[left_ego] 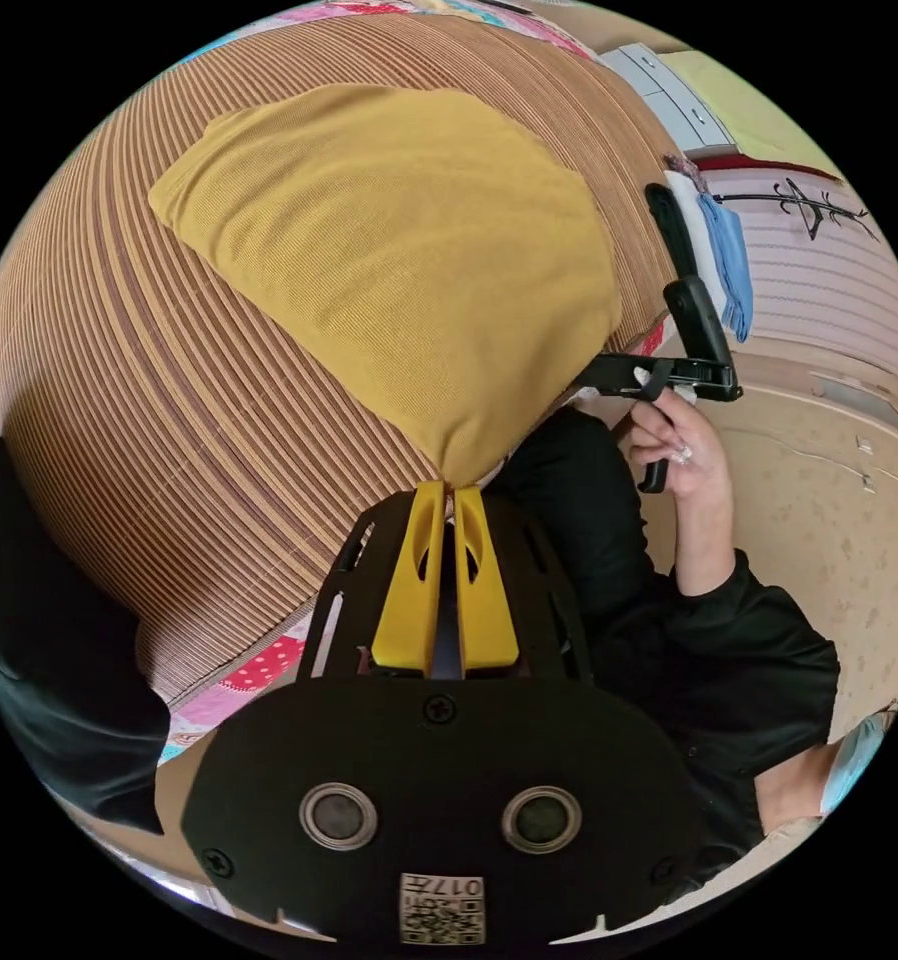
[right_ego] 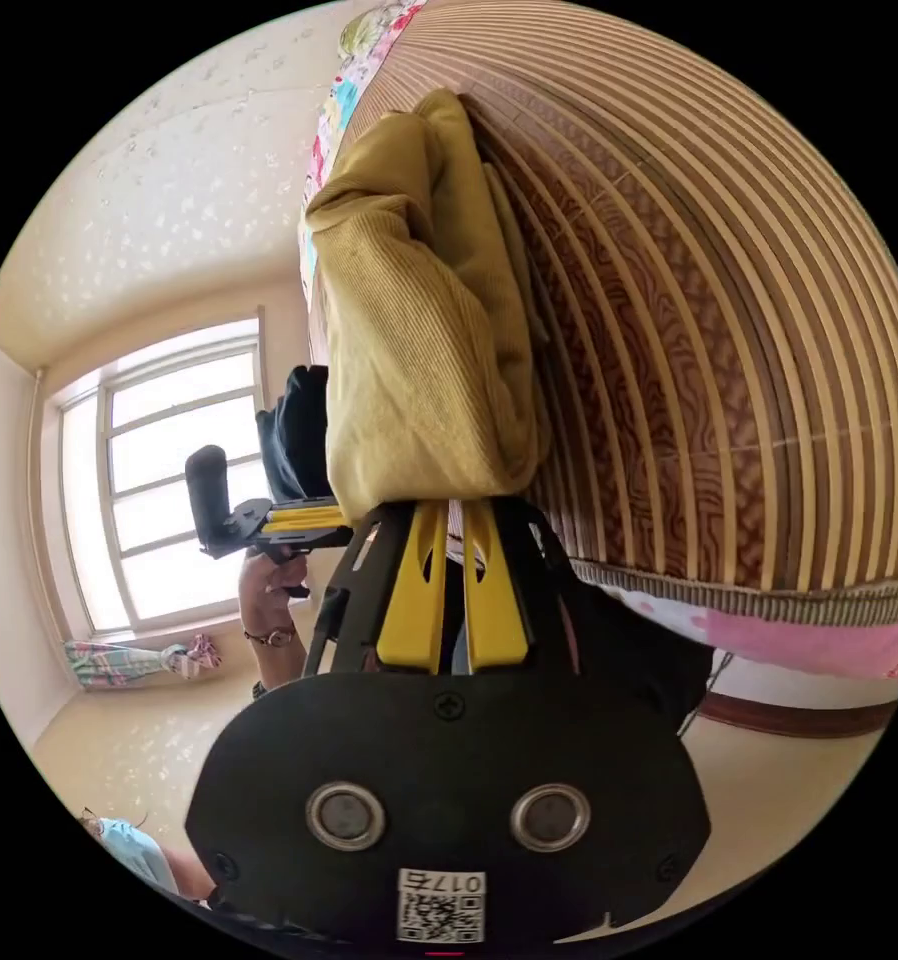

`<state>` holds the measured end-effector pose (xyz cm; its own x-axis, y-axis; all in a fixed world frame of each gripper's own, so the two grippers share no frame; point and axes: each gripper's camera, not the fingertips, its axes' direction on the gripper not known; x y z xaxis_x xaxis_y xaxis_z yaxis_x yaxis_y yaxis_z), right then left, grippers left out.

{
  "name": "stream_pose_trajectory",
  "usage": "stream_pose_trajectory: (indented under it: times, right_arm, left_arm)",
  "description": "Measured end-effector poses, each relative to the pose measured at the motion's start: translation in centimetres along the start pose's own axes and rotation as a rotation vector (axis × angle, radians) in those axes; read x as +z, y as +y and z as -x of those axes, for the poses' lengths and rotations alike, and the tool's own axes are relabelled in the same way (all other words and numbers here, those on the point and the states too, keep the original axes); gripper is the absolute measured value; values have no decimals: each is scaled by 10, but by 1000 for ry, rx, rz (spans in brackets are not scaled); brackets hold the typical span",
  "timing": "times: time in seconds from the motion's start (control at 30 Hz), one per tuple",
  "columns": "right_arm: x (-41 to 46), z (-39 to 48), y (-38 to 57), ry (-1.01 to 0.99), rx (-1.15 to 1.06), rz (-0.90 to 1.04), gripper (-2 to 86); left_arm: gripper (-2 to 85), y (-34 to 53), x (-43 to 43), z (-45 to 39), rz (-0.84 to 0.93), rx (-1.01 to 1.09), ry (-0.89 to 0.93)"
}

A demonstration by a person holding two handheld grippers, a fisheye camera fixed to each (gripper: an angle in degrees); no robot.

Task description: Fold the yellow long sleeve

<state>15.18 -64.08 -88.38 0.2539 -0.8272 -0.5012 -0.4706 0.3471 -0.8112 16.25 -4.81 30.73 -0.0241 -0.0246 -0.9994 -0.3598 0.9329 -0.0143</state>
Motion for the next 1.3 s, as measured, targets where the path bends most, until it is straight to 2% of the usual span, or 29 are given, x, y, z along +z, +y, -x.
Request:
stream_pose_trajectory:
  times: [0.07, 0.2, 0.33, 0.4, 0.43, 0.5, 0.57, 0.63, 0.67, 0.77, 0.83, 0.9, 1.0, 1.07, 1.13, 1.2, 1.3]
  right_arm:
    - [-9, 7, 14, 72, -53, 4, 35]
    - [-32, 24, 38, 257, -105, -59, 59]
    - [-61, 86, 77, 406, -272, -394, 64]
    - [-55, 114, 90, 447, -394, -507, 60]
    - [-45, 128, 95, 479, -474, -529, 54]
    - [-22, 139, 93, 553, -567, -495, 38]
    - [25, 126, 78, 789, -624, -384, 17]
    - [64, 92, 65, 941, -659, -264, 12]
    - [61, 83, 78, 908, -742, -355, 10]
    - [36, 73, 74, 771, -640, -332, 7]
    - [27, 70, 70, 708, -591, -316, 6]
    - [20, 69, 71, 674, -560, -328, 8]
    - [4, 66, 80, 588, -461, -391, 12]
    - [-8, 60, 92, 513, -397, -424, 22]
    - [-16, 56, 102, 478, -358, -412, 38]
    - [-22, 46, 112, 448, -289, -383, 68]
    - [-36, 22, 120, 296, -255, -331, 130]
  left_arm:
    - [11, 11, -1, 1, -1, -27, -61]
    - [58, 48, -32, 1, -231, -94, -85]
    - [64, 68, -47, -18, -568, -27, -45]
    - [38, 61, -30, -19, -550, -50, -83]
    - [25, 52, -12, -13, -485, -102, -131]
    - [12, 46, 13, -2, -413, -155, -166]
    - [6, 55, 18, -2, -450, -174, -223]
    - [4, 62, 19, -17, -441, -149, -333]
    - [5, 65, 19, -19, -446, -146, -346]
    - [23, 89, 11, -10, -507, -177, -283]
    - [54, 121, 2, 8, -672, -172, -134]
    - [102, 137, 0, 27, -761, -187, -51]
    - [175, 134, 6, 67, -702, -271, 96]
    - [168, 123, 15, 89, -619, -289, 211]
    - [116, 117, 23, 112, -565, -290, 358]
    - [100, 117, 34, 128, -545, -290, 475]
    - [73, 121, 45, 146, -514, -281, 626]
